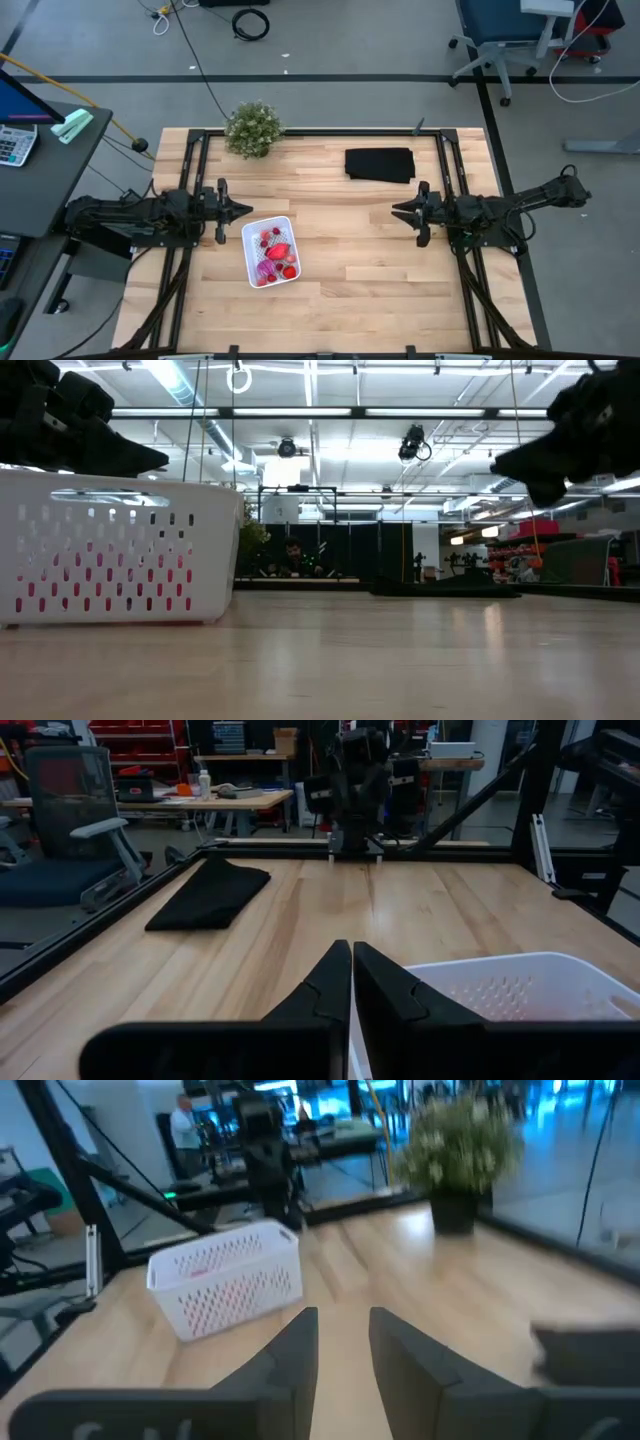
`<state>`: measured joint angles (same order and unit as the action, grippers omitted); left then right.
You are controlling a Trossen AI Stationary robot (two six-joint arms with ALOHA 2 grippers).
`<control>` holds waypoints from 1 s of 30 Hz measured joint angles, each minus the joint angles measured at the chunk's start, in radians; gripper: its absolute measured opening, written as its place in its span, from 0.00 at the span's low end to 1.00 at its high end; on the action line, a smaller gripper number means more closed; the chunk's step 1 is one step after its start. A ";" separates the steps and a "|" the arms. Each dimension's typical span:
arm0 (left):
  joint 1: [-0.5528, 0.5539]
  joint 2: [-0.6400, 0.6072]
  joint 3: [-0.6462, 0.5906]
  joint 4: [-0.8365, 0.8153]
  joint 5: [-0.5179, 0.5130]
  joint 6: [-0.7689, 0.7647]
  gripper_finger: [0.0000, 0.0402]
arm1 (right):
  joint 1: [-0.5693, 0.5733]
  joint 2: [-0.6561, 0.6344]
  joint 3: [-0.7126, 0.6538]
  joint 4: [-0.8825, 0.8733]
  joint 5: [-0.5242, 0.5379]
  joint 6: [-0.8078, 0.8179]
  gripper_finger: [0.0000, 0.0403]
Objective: Pick and placing Produce into tupperware
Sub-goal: Return to Home Position
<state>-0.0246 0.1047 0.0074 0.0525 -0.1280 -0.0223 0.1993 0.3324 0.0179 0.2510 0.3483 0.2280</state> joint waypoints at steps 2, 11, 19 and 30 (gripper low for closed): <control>0.000 0.000 0.000 0.001 0.000 0.000 0.07 | 0.000 -0.032 -0.007 -0.034 0.000 0.074 0.25; 0.000 0.000 0.000 0.001 0.000 0.000 0.08 | -0.001 -0.114 -0.007 -0.007 0.017 -0.005 0.25; 0.000 0.000 0.000 0.002 0.000 0.000 0.05 | -0.002 -0.115 -0.007 -0.169 0.206 0.235 0.25; 0.000 0.000 0.000 0.002 0.000 0.000 0.09 | 0.000 -0.093 -0.007 -0.173 0.191 0.286 0.25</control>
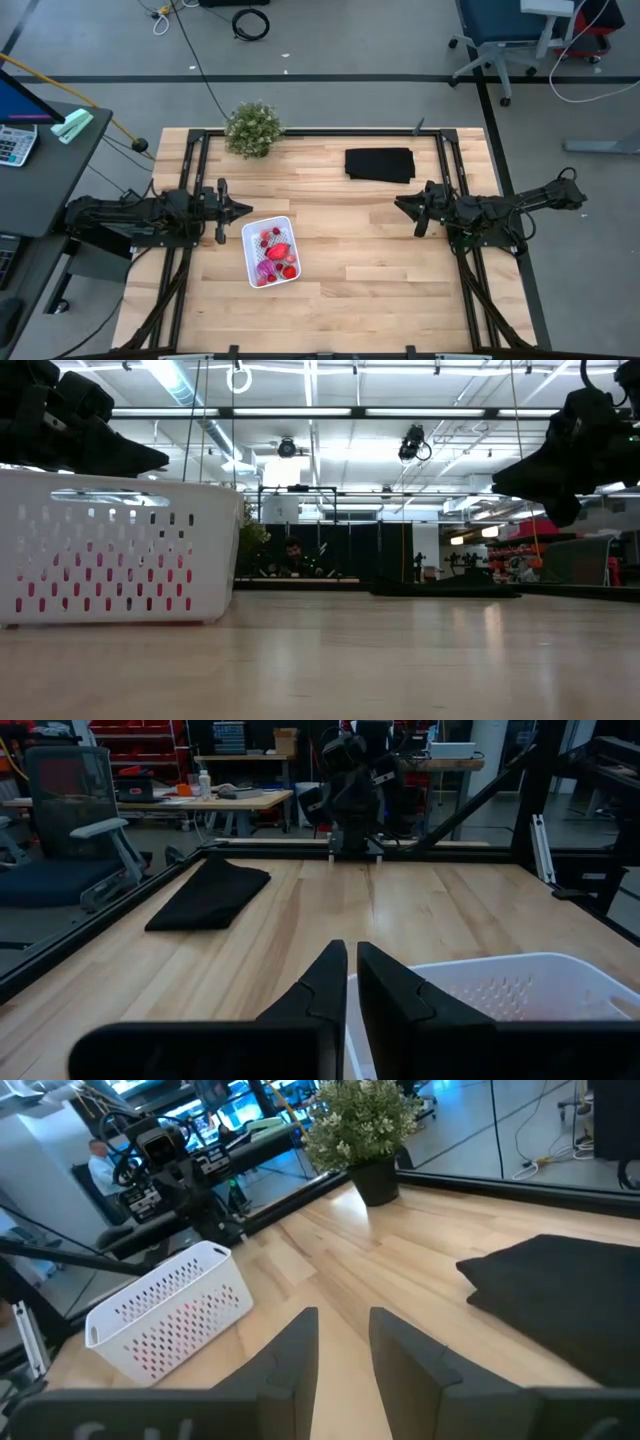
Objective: Pick and placing Produce into tupperware
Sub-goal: Return to Home Position
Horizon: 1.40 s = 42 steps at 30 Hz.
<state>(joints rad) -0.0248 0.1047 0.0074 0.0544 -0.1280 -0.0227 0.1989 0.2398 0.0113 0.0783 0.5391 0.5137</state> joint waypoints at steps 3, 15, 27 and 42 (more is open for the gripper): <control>0.000 0.000 0.000 0.000 0.000 0.000 0.09 | 0.000 0.000 0.000 -0.001 -0.001 0.000 0.25; 0.000 0.000 0.000 0.000 0.000 0.000 0.06 | 0.000 0.000 0.000 -0.003 -0.001 0.000 0.25; 0.000 0.000 0.000 0.000 0.000 0.000 0.07 | 0.000 0.000 0.000 -0.003 -0.001 0.000 0.25; 0.000 0.000 0.000 0.000 0.000 0.000 0.09 | 0.000 0.000 0.000 -0.003 -0.001 0.000 0.25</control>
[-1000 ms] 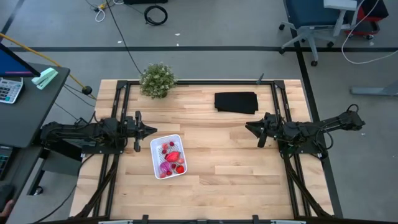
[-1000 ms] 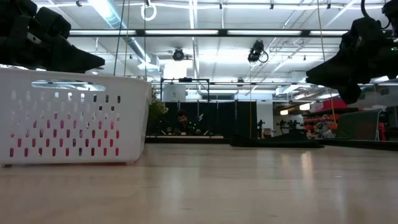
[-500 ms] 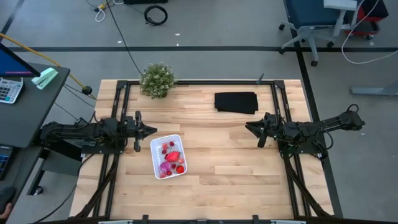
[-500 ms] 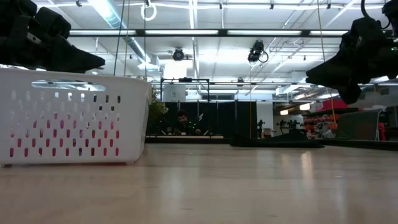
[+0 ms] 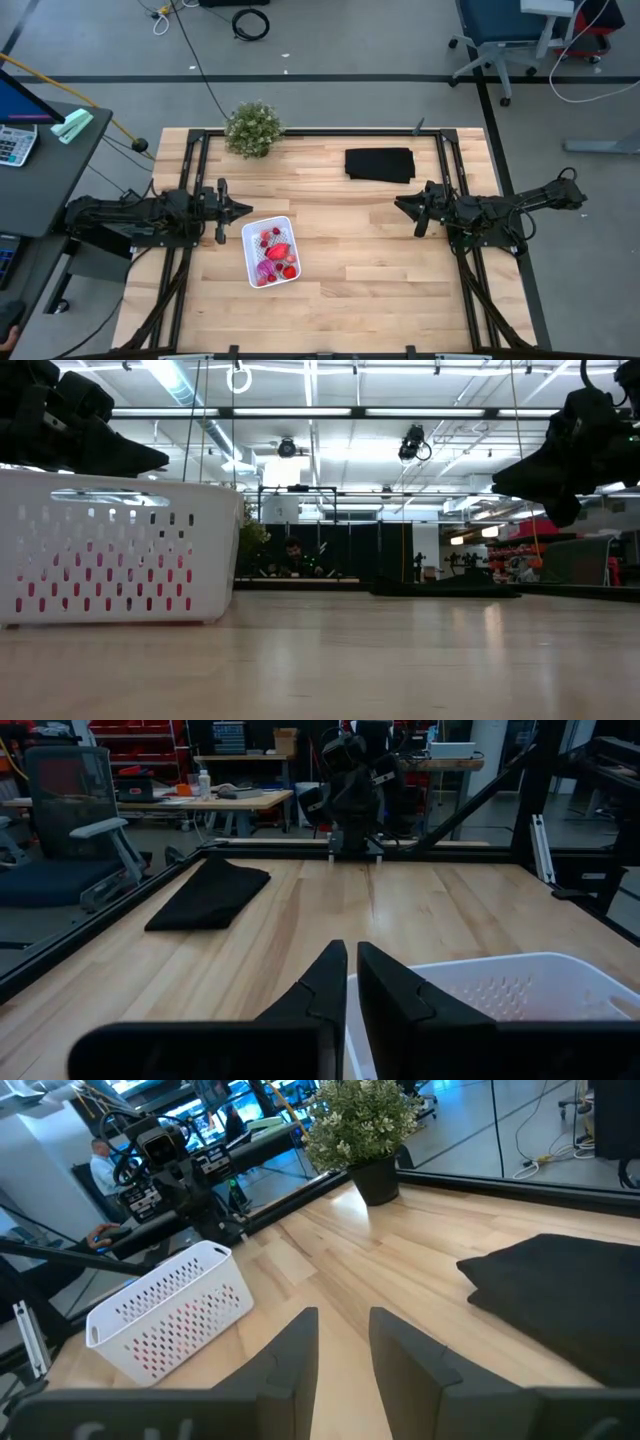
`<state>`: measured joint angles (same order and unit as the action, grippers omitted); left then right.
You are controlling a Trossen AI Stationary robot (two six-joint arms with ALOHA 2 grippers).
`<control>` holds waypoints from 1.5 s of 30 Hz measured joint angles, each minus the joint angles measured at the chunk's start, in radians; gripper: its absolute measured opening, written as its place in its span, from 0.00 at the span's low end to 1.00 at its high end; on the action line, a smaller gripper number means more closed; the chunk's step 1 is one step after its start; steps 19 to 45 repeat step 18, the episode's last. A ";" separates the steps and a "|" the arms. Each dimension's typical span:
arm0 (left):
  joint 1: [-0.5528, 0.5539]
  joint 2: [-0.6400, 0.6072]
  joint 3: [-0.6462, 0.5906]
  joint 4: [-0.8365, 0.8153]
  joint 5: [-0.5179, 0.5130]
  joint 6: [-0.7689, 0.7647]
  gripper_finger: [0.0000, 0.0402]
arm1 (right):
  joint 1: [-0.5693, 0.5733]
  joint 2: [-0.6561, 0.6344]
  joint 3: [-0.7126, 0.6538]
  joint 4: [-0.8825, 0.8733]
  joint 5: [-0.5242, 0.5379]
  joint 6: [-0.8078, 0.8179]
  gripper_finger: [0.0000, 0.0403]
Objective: Pick and placing Produce into tupperware
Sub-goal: Return to Home Position
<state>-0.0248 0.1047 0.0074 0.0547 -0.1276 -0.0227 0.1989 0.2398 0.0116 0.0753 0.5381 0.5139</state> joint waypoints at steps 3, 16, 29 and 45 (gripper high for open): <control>0.000 0.000 0.000 0.000 0.000 0.000 0.08 | 0.000 0.000 0.000 0.000 0.000 0.000 0.25; 0.000 0.000 0.000 0.000 0.000 0.000 0.08 | 0.000 0.000 0.000 0.000 0.000 0.000 0.25; 0.000 0.000 0.000 0.000 0.000 0.000 0.09 | 0.000 0.000 0.000 0.000 0.000 0.000 0.25; 0.000 0.000 0.000 0.000 0.000 0.000 0.09 | 0.000 0.000 0.000 0.000 0.000 0.000 0.25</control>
